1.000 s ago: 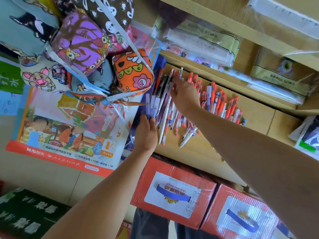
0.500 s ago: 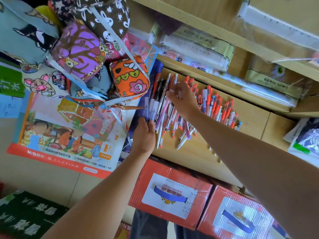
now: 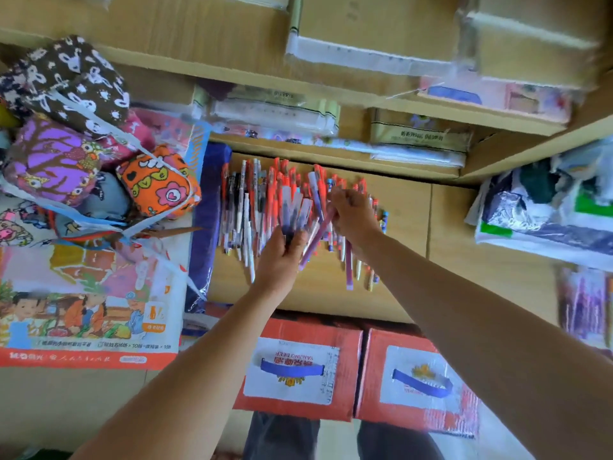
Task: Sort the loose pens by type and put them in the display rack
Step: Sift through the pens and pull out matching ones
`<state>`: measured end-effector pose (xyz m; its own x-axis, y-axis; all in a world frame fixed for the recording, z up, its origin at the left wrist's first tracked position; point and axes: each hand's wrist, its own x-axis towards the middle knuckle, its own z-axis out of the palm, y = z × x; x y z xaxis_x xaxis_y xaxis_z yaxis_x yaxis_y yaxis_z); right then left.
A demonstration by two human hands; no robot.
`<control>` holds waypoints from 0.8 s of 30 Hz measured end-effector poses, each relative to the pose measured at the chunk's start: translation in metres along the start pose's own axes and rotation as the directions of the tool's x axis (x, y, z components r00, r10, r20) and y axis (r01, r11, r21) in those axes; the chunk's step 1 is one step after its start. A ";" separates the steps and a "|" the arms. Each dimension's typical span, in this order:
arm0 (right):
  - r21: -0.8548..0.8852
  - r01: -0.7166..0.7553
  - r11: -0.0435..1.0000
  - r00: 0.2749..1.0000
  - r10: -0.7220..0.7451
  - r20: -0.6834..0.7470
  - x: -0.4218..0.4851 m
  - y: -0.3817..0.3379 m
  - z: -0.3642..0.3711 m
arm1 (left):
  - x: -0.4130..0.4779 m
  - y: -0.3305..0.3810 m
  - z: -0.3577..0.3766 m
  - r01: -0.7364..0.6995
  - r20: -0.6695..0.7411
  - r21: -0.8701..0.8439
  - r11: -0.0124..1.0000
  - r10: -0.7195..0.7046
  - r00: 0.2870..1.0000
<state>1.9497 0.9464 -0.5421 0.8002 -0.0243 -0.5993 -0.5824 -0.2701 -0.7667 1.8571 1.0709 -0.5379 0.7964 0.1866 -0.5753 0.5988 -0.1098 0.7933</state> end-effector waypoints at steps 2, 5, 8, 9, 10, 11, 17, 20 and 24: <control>0.083 -0.012 0.996 0.997 0.018 -0.080 -0.005 0.010 -0.030 | -0.008 0.009 0.024 -0.012 0.091 0.051 0.999 0.007 0.996; 0.205 -0.017 0.979 0.984 0.052 -0.168 -0.019 0.027 -0.083 | -0.026 0.023 0.070 -0.026 0.202 0.119 0.993 0.001 0.979; 0.264 0.007 0.965 0.970 0.057 -0.236 -0.034 0.057 -0.152 | -0.050 0.030 0.139 0.070 0.274 -0.008 0.997 -0.065 0.960; 0.278 0.009 0.961 0.966 0.063 -0.251 -0.040 0.064 -0.171 | -0.056 0.032 0.159 0.097 0.286 -0.018 0.995 -0.088 0.954; 0.281 0.000 0.960 0.963 0.076 -0.259 -0.043 0.072 -0.184 | -0.060 0.030 0.174 0.121 0.298 -0.009 0.993 -0.113 0.948; 0.292 -0.009 0.956 0.958 0.092 -0.270 -0.049 0.080 -0.205 | -0.068 0.031 0.196 0.136 0.327 0.015 0.991 -0.133 0.936; 0.379 0.021 0.925 0.900 0.148 -0.411 -0.070 0.132 -0.349 | -0.117 0.041 0.342 0.307 0.536 0.021 0.951 -0.270 0.800; 0.376 -0.015 0.926 0.885 0.187 -0.425 -0.068 0.153 -0.412 | -0.126 0.041 0.410 0.290 0.562 0.070 0.954 -0.278 0.779; 0.422 -0.101 0.901 0.891 0.270 -0.364 -0.064 0.171 -0.470 | -0.135 0.044 0.489 0.243 0.505 0.108 0.964 -0.264 0.821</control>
<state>1.8661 0.4497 -0.5273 0.6079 -0.4453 -0.6574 -0.6659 0.1649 -0.7276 1.8179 0.5633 -0.5230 0.5388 -0.3109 -0.7830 0.7802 -0.1663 0.6030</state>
